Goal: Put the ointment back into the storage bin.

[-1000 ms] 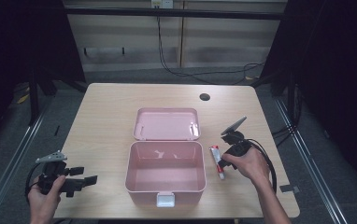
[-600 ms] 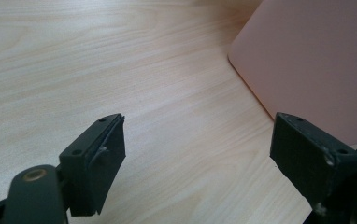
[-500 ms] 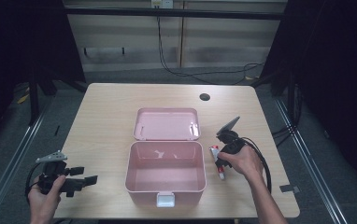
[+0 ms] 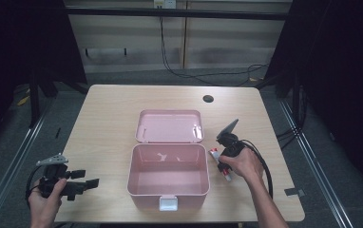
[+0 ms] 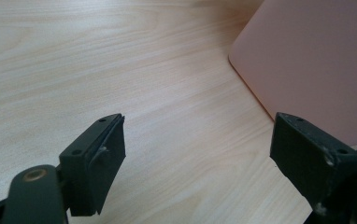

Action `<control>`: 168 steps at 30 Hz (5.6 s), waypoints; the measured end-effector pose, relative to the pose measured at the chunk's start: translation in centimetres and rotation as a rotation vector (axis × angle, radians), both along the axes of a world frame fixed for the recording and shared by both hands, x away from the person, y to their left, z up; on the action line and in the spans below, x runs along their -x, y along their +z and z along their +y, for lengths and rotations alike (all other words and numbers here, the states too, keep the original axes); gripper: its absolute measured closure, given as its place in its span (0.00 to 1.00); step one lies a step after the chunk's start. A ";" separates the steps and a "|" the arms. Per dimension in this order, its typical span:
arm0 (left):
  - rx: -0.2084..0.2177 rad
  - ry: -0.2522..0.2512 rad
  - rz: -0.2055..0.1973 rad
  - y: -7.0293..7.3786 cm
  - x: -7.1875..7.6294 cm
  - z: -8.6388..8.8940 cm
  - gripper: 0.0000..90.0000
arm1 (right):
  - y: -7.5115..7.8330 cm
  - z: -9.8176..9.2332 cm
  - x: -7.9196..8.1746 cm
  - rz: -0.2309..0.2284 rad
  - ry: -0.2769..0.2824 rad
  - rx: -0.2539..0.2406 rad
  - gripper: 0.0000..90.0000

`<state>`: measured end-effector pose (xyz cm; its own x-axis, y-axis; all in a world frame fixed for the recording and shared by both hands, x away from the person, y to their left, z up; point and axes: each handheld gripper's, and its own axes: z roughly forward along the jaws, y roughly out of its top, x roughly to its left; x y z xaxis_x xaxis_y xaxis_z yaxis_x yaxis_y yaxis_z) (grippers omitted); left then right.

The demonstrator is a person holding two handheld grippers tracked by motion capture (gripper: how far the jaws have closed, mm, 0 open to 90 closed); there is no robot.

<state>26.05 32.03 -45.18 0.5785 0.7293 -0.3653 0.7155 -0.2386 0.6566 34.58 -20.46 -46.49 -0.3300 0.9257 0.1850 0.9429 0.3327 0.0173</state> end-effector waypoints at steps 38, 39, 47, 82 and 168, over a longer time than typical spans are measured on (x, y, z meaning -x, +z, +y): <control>0.002 0.001 0.000 0.0 0.0 0.0 0.20 | 2.2 -0.5 1.3 -0.009 0.131 0.034 0.79; 0.002 0.000 0.000 0.0 0.0 0.0 0.20 | 2.3 -0.7 1.4 -0.010 0.139 0.027 0.79; -0.004 -0.001 -0.003 0.0 0.0 0.1 0.20 | 2.7 -1.1 2.0 -0.011 0.163 0.029 0.79; -0.003 0.005 0.003 -0.1 0.0 0.0 0.20 | 6.6 -3.0 4.4 -0.028 0.217 0.029 0.79; -0.001 0.007 -0.003 0.0 0.1 0.2 0.20 | 15.1 8.4 5.7 -0.170 0.804 -0.072 0.79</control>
